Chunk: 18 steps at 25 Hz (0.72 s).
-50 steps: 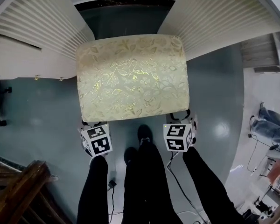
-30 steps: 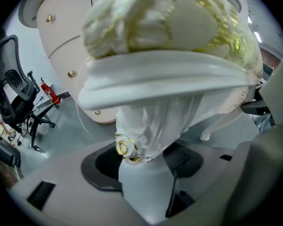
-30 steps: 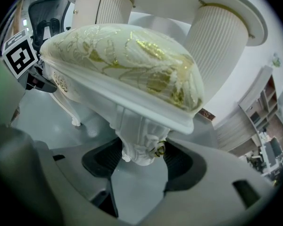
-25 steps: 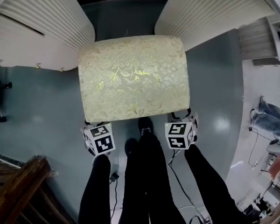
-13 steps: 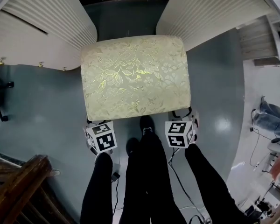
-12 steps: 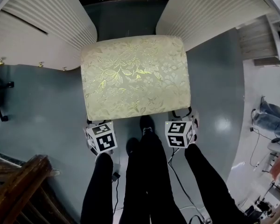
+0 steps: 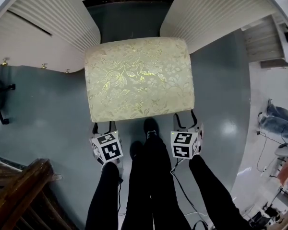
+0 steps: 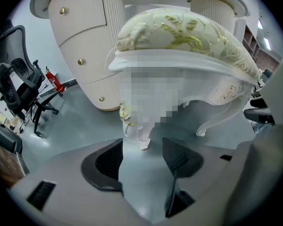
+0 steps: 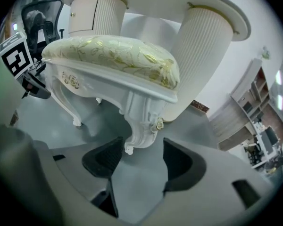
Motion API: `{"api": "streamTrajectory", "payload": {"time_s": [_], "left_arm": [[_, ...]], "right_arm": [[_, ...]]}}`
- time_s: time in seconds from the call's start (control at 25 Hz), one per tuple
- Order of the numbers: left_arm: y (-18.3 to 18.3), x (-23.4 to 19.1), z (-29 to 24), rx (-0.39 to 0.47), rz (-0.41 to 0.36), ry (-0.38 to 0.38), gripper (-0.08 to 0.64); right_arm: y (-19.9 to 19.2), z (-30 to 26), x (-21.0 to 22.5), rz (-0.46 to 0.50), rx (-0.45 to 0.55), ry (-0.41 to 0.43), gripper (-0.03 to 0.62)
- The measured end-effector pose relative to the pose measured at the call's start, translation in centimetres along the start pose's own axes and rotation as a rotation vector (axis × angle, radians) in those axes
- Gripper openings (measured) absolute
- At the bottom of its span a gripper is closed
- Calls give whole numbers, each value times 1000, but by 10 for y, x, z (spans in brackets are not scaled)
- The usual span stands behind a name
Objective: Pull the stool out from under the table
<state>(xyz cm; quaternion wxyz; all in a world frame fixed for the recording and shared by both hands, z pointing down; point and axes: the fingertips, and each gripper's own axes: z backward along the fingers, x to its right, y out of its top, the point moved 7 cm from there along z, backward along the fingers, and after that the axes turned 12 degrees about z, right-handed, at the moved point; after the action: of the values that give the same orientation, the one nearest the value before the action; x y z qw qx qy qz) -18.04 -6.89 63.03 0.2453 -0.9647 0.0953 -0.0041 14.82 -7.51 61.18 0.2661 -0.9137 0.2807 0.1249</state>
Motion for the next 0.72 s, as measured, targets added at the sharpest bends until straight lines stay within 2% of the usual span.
{"api": "streamTrajectory", "payload": {"time_s": [0.32,0.36,0.48,0.56,0.72], "left_arm": [[-4,2,25,-20,-5,-29,267],[-2,2,30,-16,-3,-35,241],[3,3,44,3,6,-48,86],[6,3,53,10,19,-63,19],[11,6,67,1,32,-104,8]], "right_arm": [[12,29,-8,-62,4,14,205],[14,34,-7,-64,5,8,179],[19,49,-2,-71,14,-29,66],[22,57,3,-95,15,-40,13],[31,68,8,-154,15,2,6]]}}
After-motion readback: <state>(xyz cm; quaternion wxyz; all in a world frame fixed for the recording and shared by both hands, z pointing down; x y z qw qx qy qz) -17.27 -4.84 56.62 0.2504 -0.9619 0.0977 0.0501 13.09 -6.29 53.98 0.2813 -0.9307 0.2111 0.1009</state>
